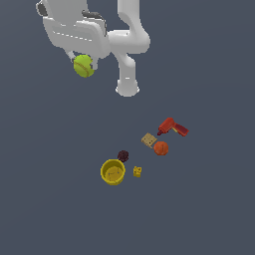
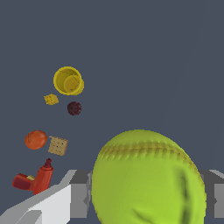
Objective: Pick up a designated object from a clutter of objects.
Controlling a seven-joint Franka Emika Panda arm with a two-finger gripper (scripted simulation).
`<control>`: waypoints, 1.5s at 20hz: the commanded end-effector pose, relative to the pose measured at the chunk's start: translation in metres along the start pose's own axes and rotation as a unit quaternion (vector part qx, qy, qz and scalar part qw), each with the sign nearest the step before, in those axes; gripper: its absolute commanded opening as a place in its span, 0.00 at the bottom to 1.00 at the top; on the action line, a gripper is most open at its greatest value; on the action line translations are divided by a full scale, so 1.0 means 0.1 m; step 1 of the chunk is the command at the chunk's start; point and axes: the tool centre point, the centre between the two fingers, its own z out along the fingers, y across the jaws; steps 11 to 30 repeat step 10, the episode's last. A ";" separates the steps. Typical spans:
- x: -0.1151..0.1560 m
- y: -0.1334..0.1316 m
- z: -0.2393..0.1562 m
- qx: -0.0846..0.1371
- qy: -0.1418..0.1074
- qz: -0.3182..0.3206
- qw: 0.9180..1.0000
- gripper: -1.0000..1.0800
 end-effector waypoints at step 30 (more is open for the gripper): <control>0.06 0.15 -0.28 -0.001 0.000 -0.001 1.000 0.00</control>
